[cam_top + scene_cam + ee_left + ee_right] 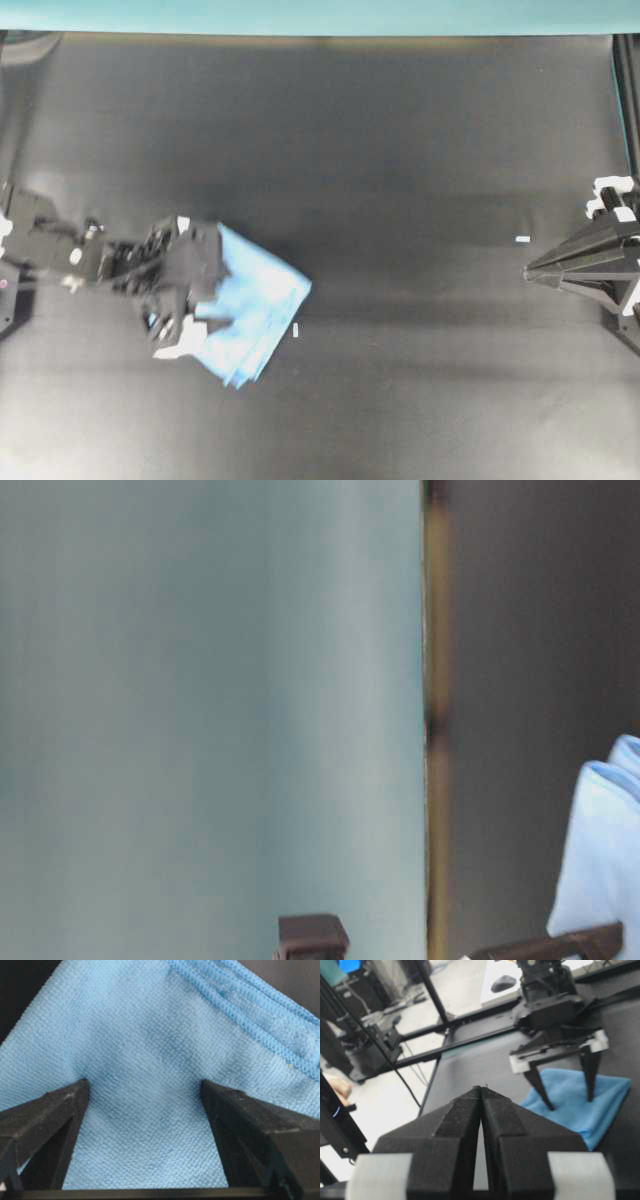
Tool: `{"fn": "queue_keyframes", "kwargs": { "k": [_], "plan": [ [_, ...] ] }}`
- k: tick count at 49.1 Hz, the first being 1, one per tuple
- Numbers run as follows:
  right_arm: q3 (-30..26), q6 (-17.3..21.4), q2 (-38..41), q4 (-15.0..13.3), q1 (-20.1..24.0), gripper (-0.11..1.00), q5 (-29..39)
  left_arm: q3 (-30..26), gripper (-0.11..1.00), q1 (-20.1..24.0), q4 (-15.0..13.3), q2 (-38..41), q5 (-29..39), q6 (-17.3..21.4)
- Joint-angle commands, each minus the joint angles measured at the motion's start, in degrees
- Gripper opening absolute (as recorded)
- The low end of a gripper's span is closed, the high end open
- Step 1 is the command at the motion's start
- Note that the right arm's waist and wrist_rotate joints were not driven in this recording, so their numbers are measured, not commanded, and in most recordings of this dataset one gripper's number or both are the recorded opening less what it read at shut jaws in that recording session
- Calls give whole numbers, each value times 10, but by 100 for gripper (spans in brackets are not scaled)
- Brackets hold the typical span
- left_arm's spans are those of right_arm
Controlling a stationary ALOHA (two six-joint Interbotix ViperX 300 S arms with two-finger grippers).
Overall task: Push a blue cloth with the left arm to wipe the desk.
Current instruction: 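Keep pushing the blue cloth with the left gripper to the near-left corner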
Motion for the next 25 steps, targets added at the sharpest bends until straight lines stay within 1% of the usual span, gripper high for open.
{"fn": "queue_keyframes", "kwargs": {
  "k": [1, 13, 25],
  "plan": [
    [-4, 0, 3, 0, 0, 0, -3, 15, 88, -50, -2, 5, 7, -8],
    [-4, 1, 3, 0, 0, 0, -3, 16, 88, -136, -2, 5, 9, -8],
    [-4, 1, 3, 0, 0, 0, -4, 15, 88, -200, -2, 5, 9, -9]
  ]
}}
